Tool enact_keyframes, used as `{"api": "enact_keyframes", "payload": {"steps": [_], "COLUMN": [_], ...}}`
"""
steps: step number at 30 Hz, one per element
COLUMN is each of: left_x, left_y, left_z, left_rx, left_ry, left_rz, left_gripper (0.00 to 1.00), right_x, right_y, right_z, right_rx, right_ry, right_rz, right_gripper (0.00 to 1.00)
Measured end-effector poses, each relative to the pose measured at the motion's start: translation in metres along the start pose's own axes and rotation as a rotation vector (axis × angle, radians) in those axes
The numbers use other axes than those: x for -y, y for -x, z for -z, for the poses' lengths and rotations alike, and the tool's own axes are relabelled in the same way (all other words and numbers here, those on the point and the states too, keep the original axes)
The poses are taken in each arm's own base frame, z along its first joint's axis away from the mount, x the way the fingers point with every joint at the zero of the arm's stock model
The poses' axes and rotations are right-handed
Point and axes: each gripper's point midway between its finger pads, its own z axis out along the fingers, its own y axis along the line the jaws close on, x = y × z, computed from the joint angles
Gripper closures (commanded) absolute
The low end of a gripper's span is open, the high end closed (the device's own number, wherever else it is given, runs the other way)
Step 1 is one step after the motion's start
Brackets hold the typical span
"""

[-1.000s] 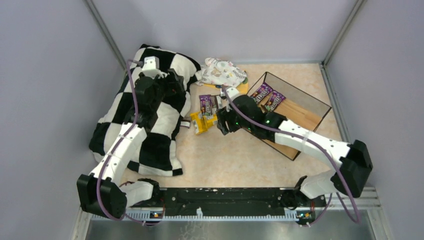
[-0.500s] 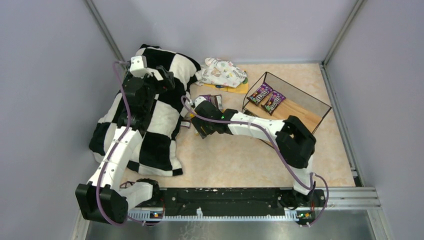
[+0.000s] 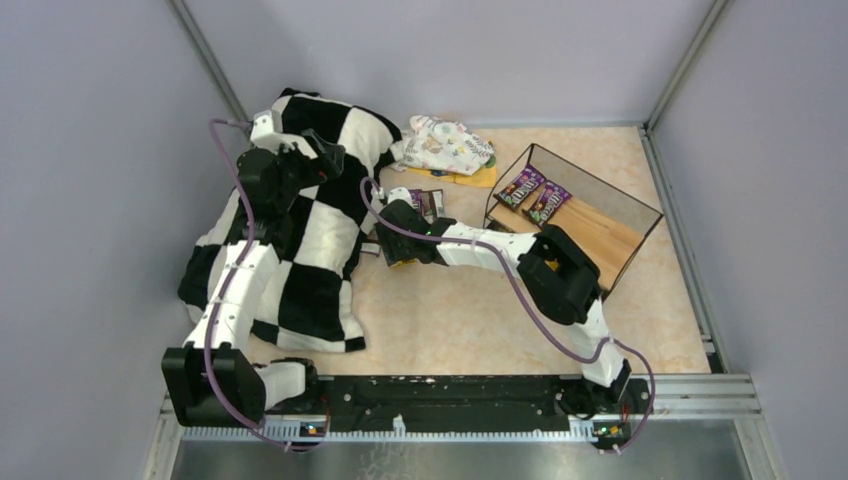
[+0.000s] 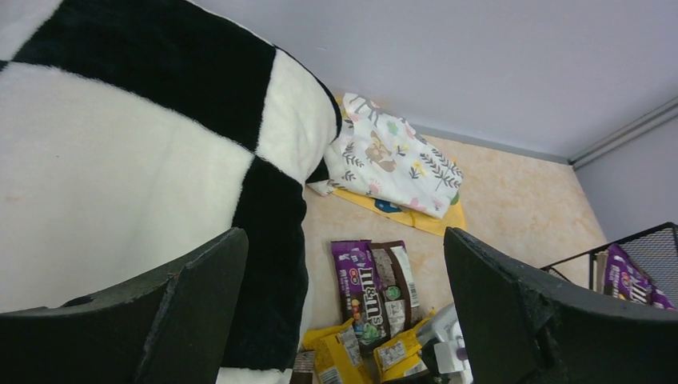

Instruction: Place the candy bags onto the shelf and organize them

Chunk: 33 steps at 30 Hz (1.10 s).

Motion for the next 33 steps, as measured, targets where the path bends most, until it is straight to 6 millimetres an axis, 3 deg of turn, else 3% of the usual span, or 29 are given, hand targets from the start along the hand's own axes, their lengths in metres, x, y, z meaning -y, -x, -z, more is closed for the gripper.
{"api": "enact_keyframes", "payload": {"steps": [8,20,27,33], "left_x": [0.001,0.015,0.015,0.015], "left_y": [-0.011,-0.014,-0.014,-0.014], "left_z": [-0.010,-0.011,-0.010,-0.010], "left_rx": [-0.062,-0.090,-0.092,-0.092], "left_ry": [-0.099,-0.182,-0.183,-0.183], "left_rz": [0.110,0.157,0.168,0.170], "left_gripper": [0.02,0.02,0.02,0.02], "right_x": [0.000,0.000,0.005,0.008], "right_y": [-0.010,-0.013,-0.020,-0.023], "right_z": [-0.026,-0.030,-0.016,0.014], "right_rx": [-0.013,-0.002,-0.003,-0.007], "right_ry": [-0.012,-0.007,0.002,0.019], "right_rz": [-0.019,-0.030,-0.032,-0.021], "right_gripper": [0.50,0.71,0.78,0.81]}}
